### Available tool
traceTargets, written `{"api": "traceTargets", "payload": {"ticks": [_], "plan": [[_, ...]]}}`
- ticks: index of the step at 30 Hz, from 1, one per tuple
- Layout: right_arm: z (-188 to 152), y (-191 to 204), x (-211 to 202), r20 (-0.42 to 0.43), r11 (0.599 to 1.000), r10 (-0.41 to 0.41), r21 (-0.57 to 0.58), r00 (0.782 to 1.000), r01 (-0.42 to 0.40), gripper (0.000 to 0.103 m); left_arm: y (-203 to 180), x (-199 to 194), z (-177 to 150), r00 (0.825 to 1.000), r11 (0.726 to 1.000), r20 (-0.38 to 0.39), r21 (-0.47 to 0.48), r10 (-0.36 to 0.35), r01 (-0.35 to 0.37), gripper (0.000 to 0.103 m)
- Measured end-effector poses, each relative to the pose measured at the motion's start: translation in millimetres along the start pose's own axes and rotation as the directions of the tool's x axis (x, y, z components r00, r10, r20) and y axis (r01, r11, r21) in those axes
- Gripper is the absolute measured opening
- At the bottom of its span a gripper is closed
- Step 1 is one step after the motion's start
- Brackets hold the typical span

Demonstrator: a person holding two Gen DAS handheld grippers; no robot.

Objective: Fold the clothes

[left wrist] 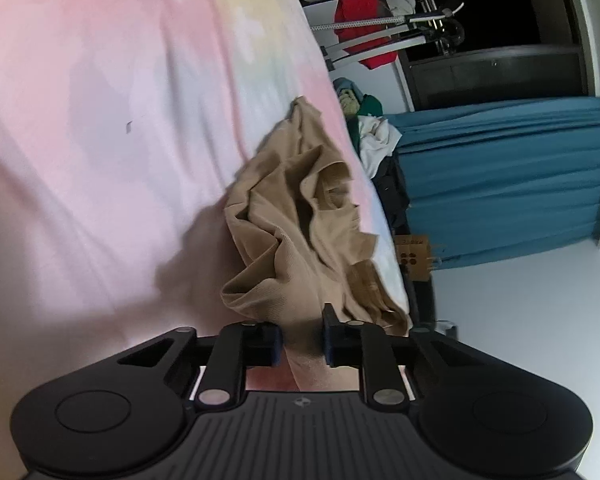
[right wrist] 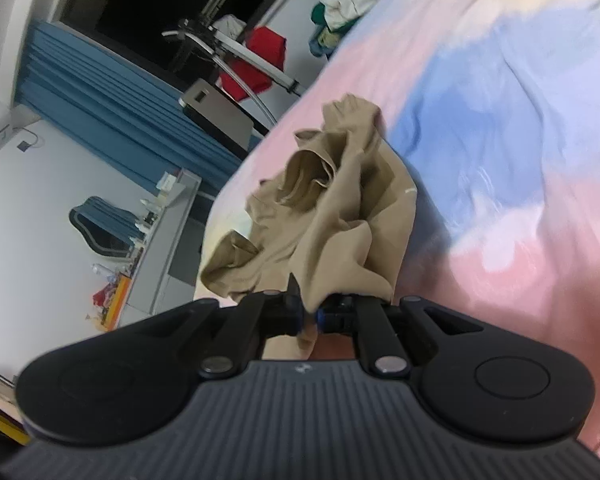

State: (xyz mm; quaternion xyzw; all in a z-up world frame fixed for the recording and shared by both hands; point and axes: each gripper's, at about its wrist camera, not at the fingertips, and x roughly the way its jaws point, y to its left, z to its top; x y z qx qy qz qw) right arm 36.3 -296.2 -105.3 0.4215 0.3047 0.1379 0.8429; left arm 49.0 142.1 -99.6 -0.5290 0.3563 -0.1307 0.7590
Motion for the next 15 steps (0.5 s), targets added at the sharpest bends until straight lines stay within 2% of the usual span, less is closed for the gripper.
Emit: {"api": "traceTargets", "payload": {"ticks": [4, 9, 11, 15], "plan": [[15, 27, -11, 0.027, 0.999, 0.011, -0.036, 1.0, -0.01, 0.01, -36, -18, 9, 0.998, 0.998, 0.032, 0.02, -0.055, 0.055, 0.013], [17, 52, -39, 0.067, 0.996, 0.051, -0.07, 0.996, -0.046, 0.01, -71, -56, -2, 0.995, 0.992, 0.057, 0.108, -0.078, 0.072, 0.012], [10, 56, -54, 0.061, 0.996, 0.053, -0.075, 0.997, -0.049, 0.01, -75, -74, -12, 0.995, 0.989, 0.057, 0.13, -0.076, 0.068, 0.012], [-17, 57, -87, 0.041, 0.995, 0.048, -0.084, 0.998, -0.044, 0.01, -62, -114, -44, 0.997, 0.992, 0.043, 0.109, -0.071, 0.066, 0.012]]}}
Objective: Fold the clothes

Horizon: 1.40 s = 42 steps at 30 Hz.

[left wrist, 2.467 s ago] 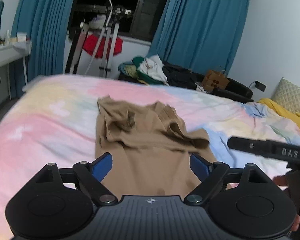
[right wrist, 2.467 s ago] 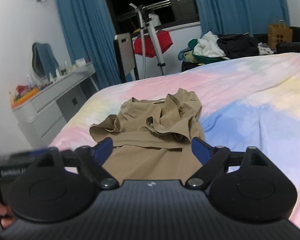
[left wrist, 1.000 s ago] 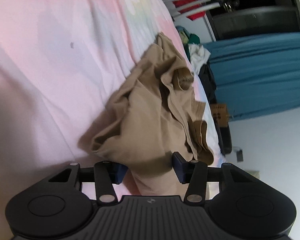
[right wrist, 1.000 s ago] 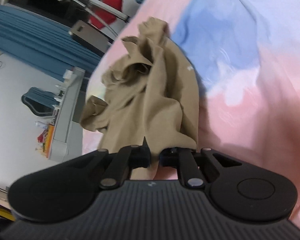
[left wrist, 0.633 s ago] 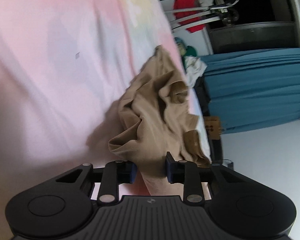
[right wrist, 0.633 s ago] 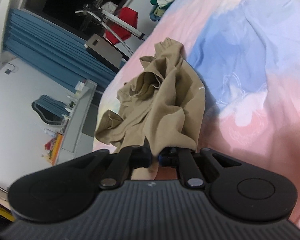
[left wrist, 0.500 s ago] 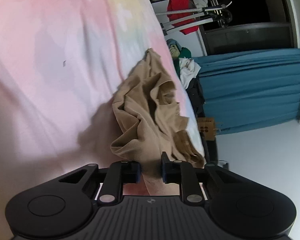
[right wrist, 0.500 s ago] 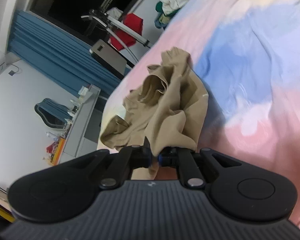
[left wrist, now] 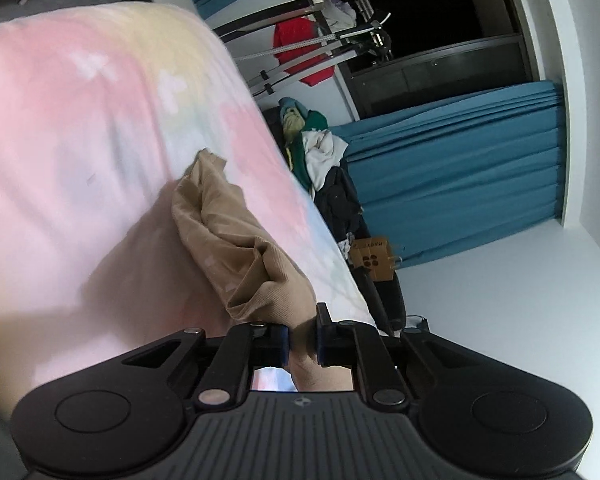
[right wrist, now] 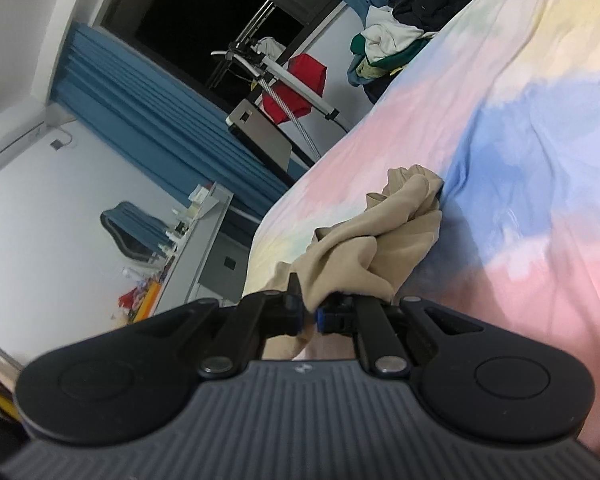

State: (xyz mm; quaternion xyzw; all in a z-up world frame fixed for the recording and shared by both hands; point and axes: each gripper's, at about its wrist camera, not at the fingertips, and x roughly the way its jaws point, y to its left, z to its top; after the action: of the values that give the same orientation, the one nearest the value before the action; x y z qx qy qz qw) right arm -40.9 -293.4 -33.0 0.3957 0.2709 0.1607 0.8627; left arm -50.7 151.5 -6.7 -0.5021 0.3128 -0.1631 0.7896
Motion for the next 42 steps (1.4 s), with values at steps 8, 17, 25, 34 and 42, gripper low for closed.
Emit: {"api": "traceTargets", "payload": {"ticks": [8, 17, 25, 34, 42], "plan": [[-49, 1, -51, -0.046, 0.996, -0.051, 0.076, 0.998, 0.055, 0.01, 11, -38, -32, 0.999, 0.996, -0.034, -0.075, 0.039, -0.042, 0.012], [7, 5, 6, 0.005, 0.988, -0.066, 0.143, 0.998, 0.065, 0.01, -16, 33, 32, 0.999, 0.995, 0.003, -0.097, 0.034, -0.034, 0.014], [62, -26, 103, -0.013, 0.963, -0.115, 0.242, 0.993, 0.115, 0.01, 4, 155, 101, 0.995, 0.986, 0.025, -0.137, 0.1, -0.096, 0.014], [77, -110, 192, -0.064, 0.961, -0.069, 0.265, 0.996, 0.083, 0.011, 71, 247, 127, 0.985, 0.983, -0.021, -0.063, 0.169, -0.17, 0.014], [74, -118, 207, -0.076, 0.967, -0.091, 0.23, 0.993, 0.106, 0.014, 77, 256, 127, 0.986, 0.986, -0.009, 0.013, 0.167, -0.167, 0.023]]}}
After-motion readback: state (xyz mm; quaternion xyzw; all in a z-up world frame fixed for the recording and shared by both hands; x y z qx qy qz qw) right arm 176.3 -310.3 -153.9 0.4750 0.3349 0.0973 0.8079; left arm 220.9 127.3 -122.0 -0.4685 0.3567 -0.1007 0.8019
